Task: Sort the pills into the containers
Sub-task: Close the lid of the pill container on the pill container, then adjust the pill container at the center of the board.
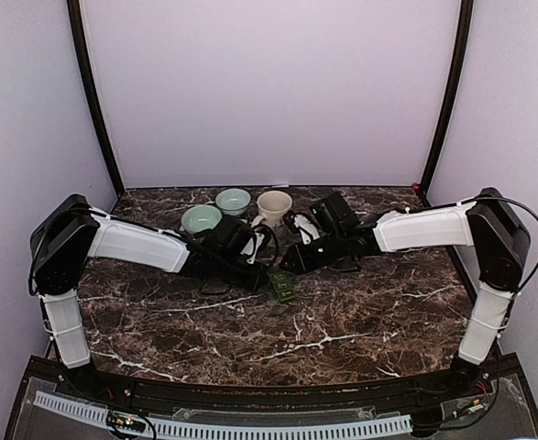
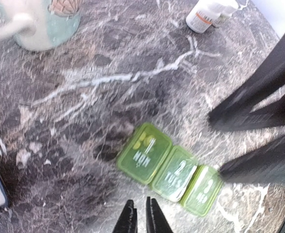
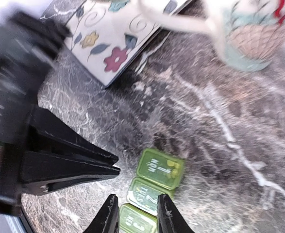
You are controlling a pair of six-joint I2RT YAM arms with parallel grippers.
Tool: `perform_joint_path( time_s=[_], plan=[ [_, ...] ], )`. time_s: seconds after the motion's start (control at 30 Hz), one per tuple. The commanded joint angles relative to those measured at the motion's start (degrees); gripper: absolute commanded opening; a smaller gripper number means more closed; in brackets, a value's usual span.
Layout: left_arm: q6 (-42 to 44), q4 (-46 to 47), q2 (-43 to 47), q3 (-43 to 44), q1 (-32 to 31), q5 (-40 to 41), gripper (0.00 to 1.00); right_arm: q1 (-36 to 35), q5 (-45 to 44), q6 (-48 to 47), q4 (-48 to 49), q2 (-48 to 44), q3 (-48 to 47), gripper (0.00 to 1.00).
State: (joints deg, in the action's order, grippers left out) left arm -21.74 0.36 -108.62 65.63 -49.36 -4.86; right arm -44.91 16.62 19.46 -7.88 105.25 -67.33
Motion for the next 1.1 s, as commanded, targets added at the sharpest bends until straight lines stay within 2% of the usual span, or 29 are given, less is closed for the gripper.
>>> perform_joint_path(
  time_s=[0.0,0.17,0.3,1.07],
  plan=[
    [-0.6,-0.4,3.1,-2.6,0.3,1.1,0.07,-0.4,-8.4,1.4,-0.8,-3.0,2.6,0.24],
    [-1.4,0.3,2.6,-4.3,0.3,0.5,0.00,-0.4,-12.7,2.3,-4.3,-0.8,2.5,0.10],
    [-1.7,1.0,2.2,-4.6,0.2,-0.4,0.00,-0.5,-12.8,2.7,-5.1,0.6,2.6,0.04],
    [0.5,-0.3,-4.4,2.8,-0.7,-4.8,0.00,-3.5,-10.5,5.4,-5.2,3.1,3.4,0.00]
  ],
)
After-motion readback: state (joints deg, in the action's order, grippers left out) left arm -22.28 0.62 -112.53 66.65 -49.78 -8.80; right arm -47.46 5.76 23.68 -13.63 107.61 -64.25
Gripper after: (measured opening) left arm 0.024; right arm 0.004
